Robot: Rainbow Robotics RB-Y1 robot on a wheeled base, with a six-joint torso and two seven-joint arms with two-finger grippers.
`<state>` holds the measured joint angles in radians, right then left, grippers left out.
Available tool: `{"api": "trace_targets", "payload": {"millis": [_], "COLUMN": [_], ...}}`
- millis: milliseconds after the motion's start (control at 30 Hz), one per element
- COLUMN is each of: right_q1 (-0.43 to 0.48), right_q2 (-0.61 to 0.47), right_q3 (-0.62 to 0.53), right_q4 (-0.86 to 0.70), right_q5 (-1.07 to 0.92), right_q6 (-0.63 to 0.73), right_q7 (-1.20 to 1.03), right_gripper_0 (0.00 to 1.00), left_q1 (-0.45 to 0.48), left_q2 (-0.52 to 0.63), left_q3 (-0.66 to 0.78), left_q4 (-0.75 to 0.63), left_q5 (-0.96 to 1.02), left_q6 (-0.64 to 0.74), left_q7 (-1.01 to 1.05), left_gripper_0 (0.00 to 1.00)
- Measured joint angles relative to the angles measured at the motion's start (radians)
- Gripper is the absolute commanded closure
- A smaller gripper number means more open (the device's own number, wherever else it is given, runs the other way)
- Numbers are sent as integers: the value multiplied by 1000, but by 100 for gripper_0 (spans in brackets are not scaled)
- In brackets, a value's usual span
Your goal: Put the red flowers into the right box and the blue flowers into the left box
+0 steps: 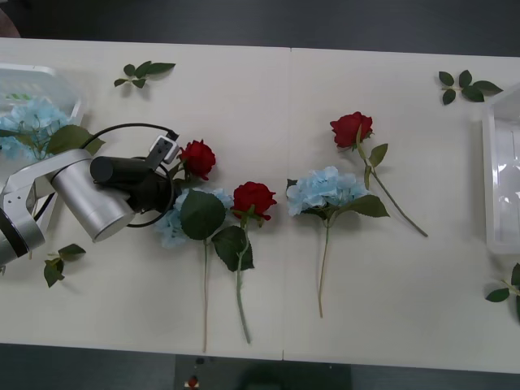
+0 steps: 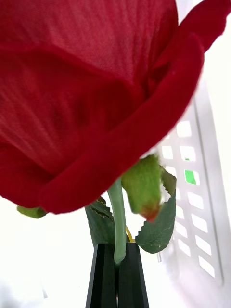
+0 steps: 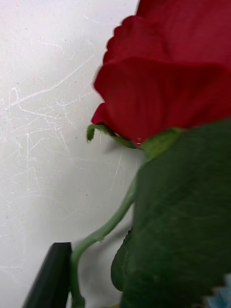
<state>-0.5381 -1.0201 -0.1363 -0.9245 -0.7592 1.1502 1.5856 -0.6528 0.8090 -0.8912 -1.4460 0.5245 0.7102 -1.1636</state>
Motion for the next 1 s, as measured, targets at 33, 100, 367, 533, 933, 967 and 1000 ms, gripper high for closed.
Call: {"api": "trace_targets", "payload": {"millis": [33,100,367,533,933,967,1000], "right_q1": [0,0,0,-1,-1,-1,-1], "right_q2": [0,2,27,27,72,82,89], "right_q3": [16,39,10,9,-201,-222,-234], "right_q4": [9,24,38,16,-145,-152,-158], "right_q5": [0,-2,-4,-22,-269,-292,-316], "right_q6": [-16,-46,-71,-46,295,322,348], "right_q7": [0,0,27,141,334,336,336], "right_gripper_0": [100,84,0,0,0,0,0], "left_q1": [0,0,0,0,0,-1,-3], "left_q2": [0,0,0,0,159,187,214], "left_q3": [0,0,0,0,121,127,133], "left_q4": [0,0,1,1,-190,-224,-256], "left_q5": [0,0,-13,-25,190,230,275], "left_q6": [0,0,0,-2,-56,-55,-50], "left_q7": [1,7,15,22,57,57,57], "left_gripper_0": [99,100,100,100,100,100,100]}}
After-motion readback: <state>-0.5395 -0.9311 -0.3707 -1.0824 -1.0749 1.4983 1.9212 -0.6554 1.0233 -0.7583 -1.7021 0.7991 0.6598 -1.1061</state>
